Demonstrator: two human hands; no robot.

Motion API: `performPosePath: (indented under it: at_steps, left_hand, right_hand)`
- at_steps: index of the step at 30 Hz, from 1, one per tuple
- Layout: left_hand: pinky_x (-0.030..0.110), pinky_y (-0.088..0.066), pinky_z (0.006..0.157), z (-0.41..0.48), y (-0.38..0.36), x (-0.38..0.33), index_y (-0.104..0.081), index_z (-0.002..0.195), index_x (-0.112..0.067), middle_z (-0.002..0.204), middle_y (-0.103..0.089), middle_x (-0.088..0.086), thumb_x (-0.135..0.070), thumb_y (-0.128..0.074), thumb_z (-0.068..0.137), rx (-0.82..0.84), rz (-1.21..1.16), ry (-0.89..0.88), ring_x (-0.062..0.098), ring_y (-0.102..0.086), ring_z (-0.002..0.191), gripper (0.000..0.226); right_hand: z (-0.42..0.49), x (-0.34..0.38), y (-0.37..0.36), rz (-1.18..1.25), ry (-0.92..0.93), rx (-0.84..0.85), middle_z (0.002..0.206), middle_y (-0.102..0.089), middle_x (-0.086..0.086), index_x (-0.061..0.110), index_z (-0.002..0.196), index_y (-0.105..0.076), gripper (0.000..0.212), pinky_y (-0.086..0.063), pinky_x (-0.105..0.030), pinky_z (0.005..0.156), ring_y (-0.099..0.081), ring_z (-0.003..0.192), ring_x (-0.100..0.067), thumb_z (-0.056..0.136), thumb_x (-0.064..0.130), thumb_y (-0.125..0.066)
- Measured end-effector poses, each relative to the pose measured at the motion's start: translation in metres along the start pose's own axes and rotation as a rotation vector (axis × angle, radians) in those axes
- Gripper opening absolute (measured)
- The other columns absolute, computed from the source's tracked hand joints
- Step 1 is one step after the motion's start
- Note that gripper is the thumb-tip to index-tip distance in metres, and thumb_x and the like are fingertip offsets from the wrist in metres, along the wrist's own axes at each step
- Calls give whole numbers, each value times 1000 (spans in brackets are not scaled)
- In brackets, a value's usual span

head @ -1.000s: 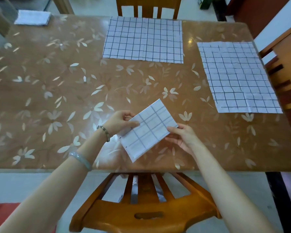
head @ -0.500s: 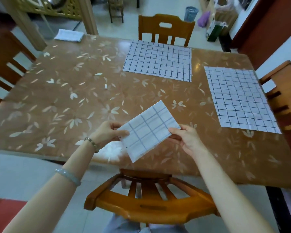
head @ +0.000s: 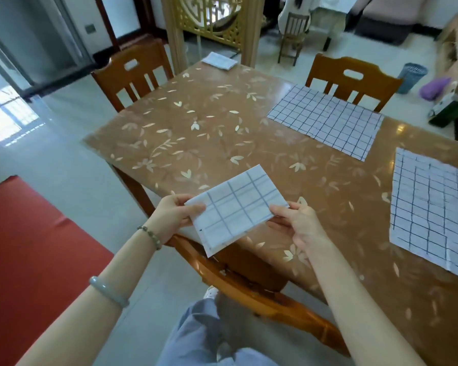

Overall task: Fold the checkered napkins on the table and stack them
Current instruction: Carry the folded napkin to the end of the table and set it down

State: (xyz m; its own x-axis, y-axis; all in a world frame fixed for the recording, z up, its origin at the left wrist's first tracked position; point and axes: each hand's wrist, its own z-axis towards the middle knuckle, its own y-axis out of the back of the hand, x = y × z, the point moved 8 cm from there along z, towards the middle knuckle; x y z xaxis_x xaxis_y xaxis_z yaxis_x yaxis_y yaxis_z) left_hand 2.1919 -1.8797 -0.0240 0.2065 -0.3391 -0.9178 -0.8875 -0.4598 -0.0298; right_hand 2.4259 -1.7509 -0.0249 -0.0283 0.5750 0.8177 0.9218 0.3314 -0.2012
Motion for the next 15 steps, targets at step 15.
performPosePath:
  at_steps: [15]
  left_hand:
    - [37, -56, 81, -128, 104, 43, -66, 103, 7, 99, -70, 21, -10, -74, 69, -405, -289, -25, 30, -68, 89, 39]
  right_hand:
    - [-42, -31, -121, -168, -43, 342, 90, -73, -19, -7, 103, -60, 23, -60, -33, 66, -72, 81, -29, 82, -2, -67]
